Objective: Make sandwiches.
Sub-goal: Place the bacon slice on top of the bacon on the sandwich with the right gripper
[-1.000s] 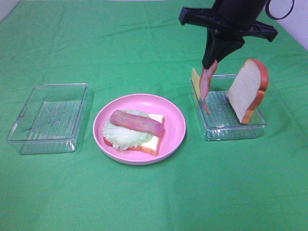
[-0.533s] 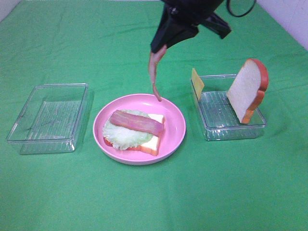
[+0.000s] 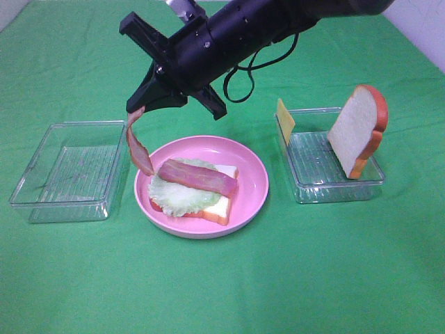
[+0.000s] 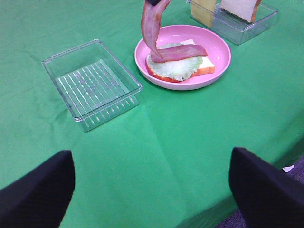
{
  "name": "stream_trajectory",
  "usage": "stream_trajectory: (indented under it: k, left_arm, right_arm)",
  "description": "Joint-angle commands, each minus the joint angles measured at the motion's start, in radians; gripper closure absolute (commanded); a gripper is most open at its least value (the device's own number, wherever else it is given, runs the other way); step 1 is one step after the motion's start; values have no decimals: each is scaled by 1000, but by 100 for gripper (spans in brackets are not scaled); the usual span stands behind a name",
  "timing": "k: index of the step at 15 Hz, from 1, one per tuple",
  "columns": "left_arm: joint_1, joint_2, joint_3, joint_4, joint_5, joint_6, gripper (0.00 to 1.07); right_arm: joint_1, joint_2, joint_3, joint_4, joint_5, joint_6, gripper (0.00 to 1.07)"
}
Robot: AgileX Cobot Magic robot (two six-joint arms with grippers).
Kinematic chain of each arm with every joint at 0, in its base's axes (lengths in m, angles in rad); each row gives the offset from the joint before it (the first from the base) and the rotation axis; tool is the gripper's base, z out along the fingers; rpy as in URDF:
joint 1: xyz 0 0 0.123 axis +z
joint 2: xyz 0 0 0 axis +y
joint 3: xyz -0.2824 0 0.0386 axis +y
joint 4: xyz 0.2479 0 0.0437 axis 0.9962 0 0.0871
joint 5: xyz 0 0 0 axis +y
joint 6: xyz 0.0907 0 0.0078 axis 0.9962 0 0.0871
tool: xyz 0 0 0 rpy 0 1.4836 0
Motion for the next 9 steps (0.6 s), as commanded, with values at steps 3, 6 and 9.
stream_trajectory:
  k: [3, 6, 9]
  left_arm:
    - [0, -20, 3, 1, -10, -2, 24]
    - [0, -20, 3, 1, -10, -2, 24]
    - [0, -20, 3, 1, -10, -2, 24]
  right_arm:
    - [5, 33, 3, -136, -12, 27, 107]
    - [3, 33, 3, -468, -7, 269, 107]
    - [3, 33, 3, -571, -22, 312, 104]
